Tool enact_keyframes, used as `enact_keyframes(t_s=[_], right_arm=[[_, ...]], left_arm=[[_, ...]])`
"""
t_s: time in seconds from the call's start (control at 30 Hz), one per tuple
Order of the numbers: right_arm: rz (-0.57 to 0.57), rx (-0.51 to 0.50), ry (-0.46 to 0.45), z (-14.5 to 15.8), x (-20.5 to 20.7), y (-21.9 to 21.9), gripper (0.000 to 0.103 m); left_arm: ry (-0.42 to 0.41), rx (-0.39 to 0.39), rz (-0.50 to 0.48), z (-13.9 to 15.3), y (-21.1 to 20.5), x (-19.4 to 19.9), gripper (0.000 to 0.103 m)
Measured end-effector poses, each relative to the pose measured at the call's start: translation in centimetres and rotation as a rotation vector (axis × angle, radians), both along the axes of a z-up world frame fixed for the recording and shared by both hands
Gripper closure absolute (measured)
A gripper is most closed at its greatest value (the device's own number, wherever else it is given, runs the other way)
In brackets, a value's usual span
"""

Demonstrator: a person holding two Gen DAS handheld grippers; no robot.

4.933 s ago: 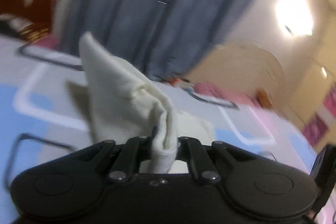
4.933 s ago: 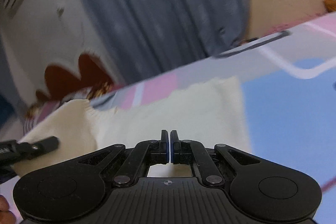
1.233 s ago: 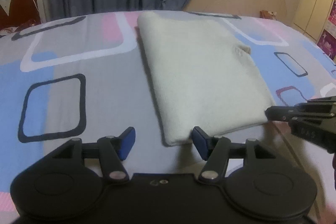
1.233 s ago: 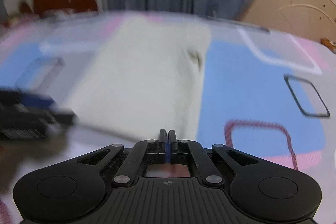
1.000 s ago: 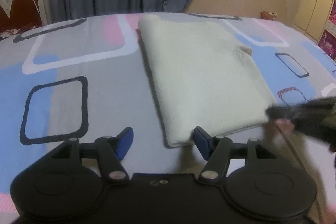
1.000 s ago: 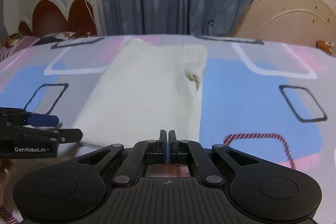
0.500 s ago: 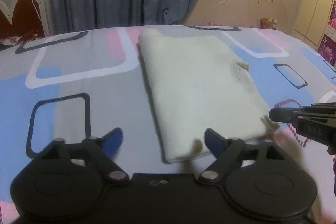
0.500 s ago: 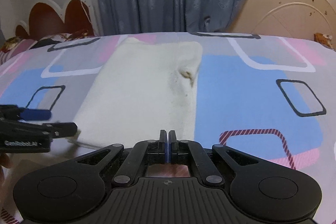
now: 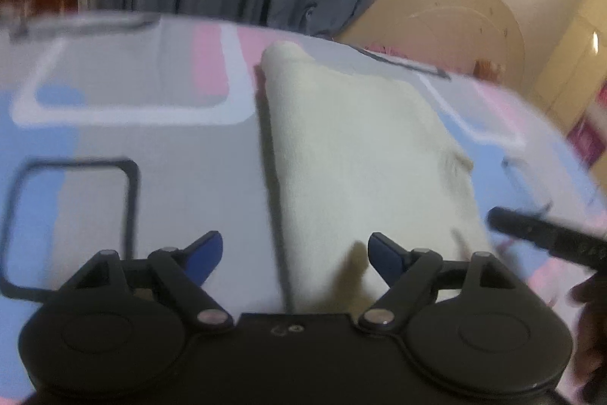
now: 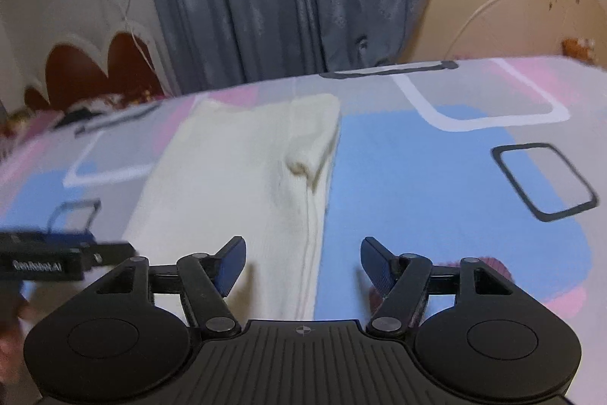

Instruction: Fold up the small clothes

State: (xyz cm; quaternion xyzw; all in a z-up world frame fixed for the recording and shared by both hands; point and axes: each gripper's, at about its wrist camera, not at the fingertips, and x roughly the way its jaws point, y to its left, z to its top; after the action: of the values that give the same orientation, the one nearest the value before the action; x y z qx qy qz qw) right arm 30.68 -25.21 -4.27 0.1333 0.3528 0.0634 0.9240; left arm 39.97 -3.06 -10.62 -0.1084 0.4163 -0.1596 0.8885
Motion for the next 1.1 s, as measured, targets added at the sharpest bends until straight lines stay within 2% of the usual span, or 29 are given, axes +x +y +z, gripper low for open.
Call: enact_keyframes(t_s=[0.03, 0.13, 0.27, 0.4, 0.57, 0.6, 0.63, 0.67, 0.7, 0.83, 0.93, 1.1], right_arm=[[-0.007, 0.031, 0.005, -0.1, 0.6, -0.3, 0.036], [-0.02, 0.125, 0.026, -0.5, 2.9, -1.6, 0.036], [-0.035, 0.251, 0.064, -1.8, 5.3, -3.3, 0.036], [-0.017, 0.339, 0.112, -3.6, 6.7, -4.1, 0.036], [0.012, 0.346, 0.087, -3.8, 7.2, -3.9, 0.037], [0.023, 0.342, 0.079, -3.8, 7.3, -3.9, 0.048], [0.02, 0.35, 0.094, -4.2, 7.5, -4.4, 0.066], [-0.002, 0.399, 0.103, -4.6, 7.6, -5.3, 0.067], [-0.022, 0.425, 0.101, -4.7, 7.5, -6.1, 0.067], [-0.035, 0.373, 0.074, -3.7, 6.9, -5.8, 0.067], [-0.008, 0.329, 0.089, -3.5, 7.1, -4.9, 0.044], [-0.006, 0.343, 0.091, -4.0, 7.2, -5.1, 0.044]], left_arm=[[0.009, -0.022, 0.0, -0.1, 0.1, 0.5, 0.019], [0.002, -0.001, 0.002, -0.2, -0.3, 1.9, 0.019], [0.037, -0.064, 0.013, -0.8, 0.3, 3.9, 0.02], [0.045, -0.083, 0.01, -1.2, 0.5, 5.3, 0.019], [0.037, -0.086, -0.001, -1.4, 0.2, 5.6, 0.017], [0.036, -0.082, -0.003, -1.5, 0.3, 5.5, 0.017], [0.035, -0.078, -0.008, -1.4, 0.3, 5.5, 0.017], [0.035, -0.075, -0.012, -1.3, 0.3, 5.5, 0.017], [0.035, -0.072, -0.014, -1.2, 0.2, 5.5, 0.017], [0.032, -0.057, -0.027, -1.1, 0.2, 5.5, 0.017], [0.032, -0.06, -0.042, -1.1, -0.2, 5.8, 0.018], [0.042, -0.072, -0.057, -1.2, -1.1, 7.4, 0.015]])
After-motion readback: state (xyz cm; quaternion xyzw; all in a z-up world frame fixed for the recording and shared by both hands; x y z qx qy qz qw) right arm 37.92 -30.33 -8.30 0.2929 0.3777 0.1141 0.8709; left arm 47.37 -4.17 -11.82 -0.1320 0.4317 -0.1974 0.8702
